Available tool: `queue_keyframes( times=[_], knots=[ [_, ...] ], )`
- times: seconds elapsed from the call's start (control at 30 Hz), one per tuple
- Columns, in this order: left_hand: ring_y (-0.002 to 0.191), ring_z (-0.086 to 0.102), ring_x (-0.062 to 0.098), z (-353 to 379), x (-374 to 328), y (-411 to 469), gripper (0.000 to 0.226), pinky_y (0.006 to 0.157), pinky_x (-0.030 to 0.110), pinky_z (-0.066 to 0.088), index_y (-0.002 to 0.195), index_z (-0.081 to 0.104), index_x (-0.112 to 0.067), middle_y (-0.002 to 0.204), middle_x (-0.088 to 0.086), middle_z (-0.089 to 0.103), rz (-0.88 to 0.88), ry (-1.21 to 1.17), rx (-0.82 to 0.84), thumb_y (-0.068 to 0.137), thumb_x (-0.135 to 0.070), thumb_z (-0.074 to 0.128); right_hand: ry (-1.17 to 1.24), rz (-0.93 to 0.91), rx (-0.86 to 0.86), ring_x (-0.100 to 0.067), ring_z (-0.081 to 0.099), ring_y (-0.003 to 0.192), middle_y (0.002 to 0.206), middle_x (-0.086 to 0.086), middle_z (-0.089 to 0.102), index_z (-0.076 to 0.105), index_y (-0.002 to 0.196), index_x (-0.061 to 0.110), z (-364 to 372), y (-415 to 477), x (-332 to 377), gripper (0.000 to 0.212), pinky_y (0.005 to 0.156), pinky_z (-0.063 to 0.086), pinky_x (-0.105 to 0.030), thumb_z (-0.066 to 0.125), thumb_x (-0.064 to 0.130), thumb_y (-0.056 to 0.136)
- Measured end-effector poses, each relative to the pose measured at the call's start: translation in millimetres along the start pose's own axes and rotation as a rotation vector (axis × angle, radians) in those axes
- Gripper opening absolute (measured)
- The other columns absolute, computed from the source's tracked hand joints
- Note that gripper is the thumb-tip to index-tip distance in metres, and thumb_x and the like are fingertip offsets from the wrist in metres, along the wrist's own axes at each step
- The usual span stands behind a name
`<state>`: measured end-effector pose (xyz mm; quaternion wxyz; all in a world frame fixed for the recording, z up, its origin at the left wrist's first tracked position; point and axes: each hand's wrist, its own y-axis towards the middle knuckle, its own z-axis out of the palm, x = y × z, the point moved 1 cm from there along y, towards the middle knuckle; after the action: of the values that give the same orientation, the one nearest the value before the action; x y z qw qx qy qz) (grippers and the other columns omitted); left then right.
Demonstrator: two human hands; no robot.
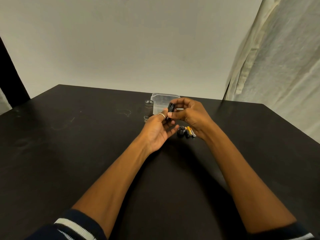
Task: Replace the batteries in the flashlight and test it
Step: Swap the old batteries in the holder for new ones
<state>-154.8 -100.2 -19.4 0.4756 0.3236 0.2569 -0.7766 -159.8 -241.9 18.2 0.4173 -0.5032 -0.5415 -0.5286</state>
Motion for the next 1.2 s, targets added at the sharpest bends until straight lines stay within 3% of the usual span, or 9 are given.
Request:
queue_keyframes(
  times=[0.2,0.4,0.5,0.63,0.77,0.83,0.93,1.07,1.2],
  knots=[
    [0.080,0.070,0.012,1.8,-1.7,-2.1,0.026,0.072,0.031,0.061,0.113,0.068,-0.009,0.089,0.004,0.072,0.018,-0.012,0.030,0.103,-0.030,0.055,-0.102,-0.146,0.022,-0.020,0.073,0.103,0.112,-0.002,0.074,0.072,0.116,0.015,-2.2,-3.7,6.7,0.050,0.084,0.060,-0.026,0.085,-0.006,0.072],
    [0.084,0.075,0.016,6.2,0.9,-1.8,0.035,0.068,0.027,0.062,0.114,0.068,-0.007,0.095,0.009,0.076,0.037,0.063,-0.059,0.105,-0.034,0.049,-0.173,-0.288,0.027,-0.018,0.073,0.100,0.103,0.000,0.074,0.073,0.109,0.017,-1.5,-7.7,11.7,0.050,0.081,0.060,-0.025,0.082,-0.013,0.071],
    [0.073,0.075,0.015,9.7,6.5,0.4,0.042,0.062,0.025,0.060,0.114,0.067,-0.003,0.094,0.013,0.072,0.076,0.236,-0.163,0.107,-0.038,0.044,-0.190,-0.315,0.021,-0.015,0.075,0.097,0.103,-0.001,0.075,0.073,0.105,0.022,-2.0,-7.0,14.2,0.050,0.081,0.060,-0.025,0.082,-0.013,0.070],
    [0.065,0.073,0.013,9.3,4.2,-4.3,0.032,0.057,0.024,0.057,0.107,0.069,-0.005,0.091,0.011,0.073,0.131,0.481,-0.274,0.107,-0.028,0.047,-0.201,-0.318,0.009,-0.019,0.074,0.099,0.105,-0.002,0.076,0.074,0.105,0.022,-3.7,-7.5,12.9,0.047,0.081,0.063,-0.030,0.084,-0.011,0.071],
    [0.062,0.065,0.017,2.1,-10.3,-14.3,0.036,0.052,0.034,0.051,0.078,0.065,-0.021,0.072,-0.001,0.067,0.573,1.154,-0.493,0.101,-0.046,0.053,-0.164,-0.298,0.004,-0.014,0.075,0.097,0.107,-0.003,0.075,0.073,0.104,0.021,-3.2,-9.2,13.7,0.045,0.074,0.061,-0.025,0.082,-0.012,0.074],
    [0.070,0.060,0.013,1.2,-18.0,-20.1,0.027,0.056,0.031,0.047,0.089,0.061,-0.029,0.081,-0.009,0.061,0.755,1.307,-0.580,0.094,-0.056,0.059,-0.160,-0.295,0.000,-0.011,0.075,0.095,0.105,0.001,0.075,0.073,0.103,0.022,-2.3,-10.6,14.1,0.044,0.072,0.060,-0.023,0.081,-0.013,0.076],
    [0.087,0.053,0.013,-5.0,-24.6,-18.1,0.054,0.064,0.033,0.048,0.113,0.053,-0.025,0.107,-0.007,0.049,0.818,1.353,-0.687,0.081,-0.064,0.072,-0.172,-0.290,-0.021,-0.008,0.075,0.094,0.105,0.004,0.075,0.072,0.103,0.022,-2.4,-11.6,13.9,0.043,0.072,0.060,-0.022,0.081,-0.012,0.076],
    [0.122,0.047,0.026,-17.2,-26.0,-10.4,0.088,0.094,0.039,0.049,0.138,0.041,-0.014,0.139,0.010,0.045,0.686,1.397,-0.689,0.073,-0.057,0.082,-0.190,-0.311,-0.049,-0.007,0.074,0.095,0.104,0.003,0.075,0.072,0.101,0.023,-3.3,-10.5,13.2,0.044,0.074,0.061,-0.023,0.080,-0.013,0.076],
    [0.127,0.049,0.030,-21.8,-24.1,-1.9,0.074,0.101,0.043,0.048,0.141,0.042,-0.012,0.139,0.010,0.052,0.523,1.376,-0.575,0.084,-0.044,0.078,-0.254,-0.342,-0.074,-0.009,0.073,0.099,0.103,0.005,0.075,0.072,0.098,0.025,-3.4,-8.5,11.0,0.045,0.082,0.060,-0.023,0.082,-0.012,0.074]
  ],
)
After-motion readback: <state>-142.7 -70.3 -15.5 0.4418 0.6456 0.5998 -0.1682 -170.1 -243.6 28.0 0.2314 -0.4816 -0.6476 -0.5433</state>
